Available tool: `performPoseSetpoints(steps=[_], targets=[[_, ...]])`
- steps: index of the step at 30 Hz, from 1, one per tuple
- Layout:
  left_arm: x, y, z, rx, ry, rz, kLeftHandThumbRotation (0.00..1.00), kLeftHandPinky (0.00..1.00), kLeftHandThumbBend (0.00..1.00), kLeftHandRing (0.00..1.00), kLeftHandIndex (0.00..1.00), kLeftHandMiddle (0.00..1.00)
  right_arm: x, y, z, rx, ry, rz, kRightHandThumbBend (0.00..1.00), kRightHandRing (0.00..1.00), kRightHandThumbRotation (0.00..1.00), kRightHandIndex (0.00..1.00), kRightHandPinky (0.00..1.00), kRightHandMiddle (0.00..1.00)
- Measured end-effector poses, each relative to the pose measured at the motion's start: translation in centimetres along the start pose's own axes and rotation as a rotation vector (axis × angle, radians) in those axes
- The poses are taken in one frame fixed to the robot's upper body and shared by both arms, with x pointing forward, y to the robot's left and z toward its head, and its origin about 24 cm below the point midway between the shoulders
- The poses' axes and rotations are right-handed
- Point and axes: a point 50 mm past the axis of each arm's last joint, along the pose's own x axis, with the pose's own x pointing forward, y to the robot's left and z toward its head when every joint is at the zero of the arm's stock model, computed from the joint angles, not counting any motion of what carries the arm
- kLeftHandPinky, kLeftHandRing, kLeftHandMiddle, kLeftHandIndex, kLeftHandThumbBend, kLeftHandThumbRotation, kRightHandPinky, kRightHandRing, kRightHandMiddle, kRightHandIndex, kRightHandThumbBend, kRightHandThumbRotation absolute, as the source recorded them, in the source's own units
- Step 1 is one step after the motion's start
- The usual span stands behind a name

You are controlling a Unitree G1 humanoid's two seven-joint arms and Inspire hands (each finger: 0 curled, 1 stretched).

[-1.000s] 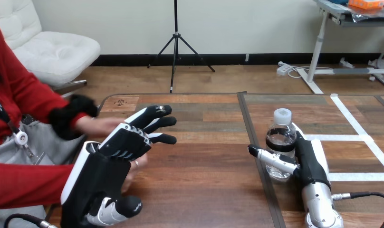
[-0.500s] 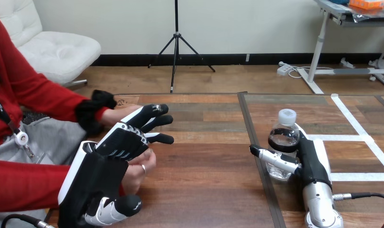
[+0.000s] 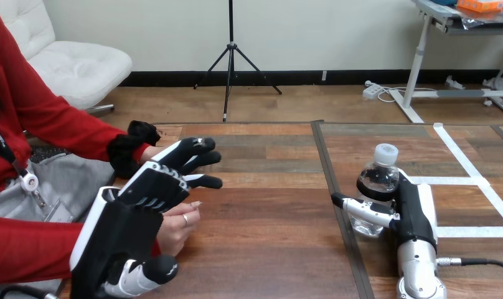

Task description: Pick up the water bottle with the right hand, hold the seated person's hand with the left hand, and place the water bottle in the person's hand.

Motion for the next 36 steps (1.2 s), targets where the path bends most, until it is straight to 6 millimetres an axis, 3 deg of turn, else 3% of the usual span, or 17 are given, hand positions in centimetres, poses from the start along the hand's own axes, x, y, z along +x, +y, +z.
performPoseSetpoints(steps=[6, 18, 26, 36], targets=[[-0.29, 0.15, -0.01, -0.008, 0.01, 0.014, 0.61, 0.7, 0.94, 0.83, 0.84, 0.85, -0.09, 0.07, -0.05, 0.019, 0.005, -0.027, 0.95, 0.62, 0.02, 0.69, 0.59, 0.66], [-0.44, 0.21, -0.03, -0.019, 0.028, 0.015, 0.59, 0.71, 0.95, 0.82, 0.83, 0.85, -0.15, 0.18, -0.07, 0.037, 0.011, -0.045, 0.91, 0.53, 0.0, 0.57, 0.49, 0.58], [-0.53, 0.3, 0.22, 0.024, 0.03, -0.004, 0.69, 0.7, 0.99, 0.83, 0.86, 0.87, -0.13, 0.05, -0.12, 0.059, 0.018, -0.051, 0.89, 0.49, 0.0, 0.52, 0.44, 0.52], [-0.61, 0.47, 0.35, 0.037, 0.033, -0.034, 0.73, 0.71, 1.0, 0.85, 0.87, 0.89, -0.2, 0.16, -0.13, 0.074, 0.016, -0.047, 0.88, 0.46, 0.0, 0.5, 0.42, 0.5]])
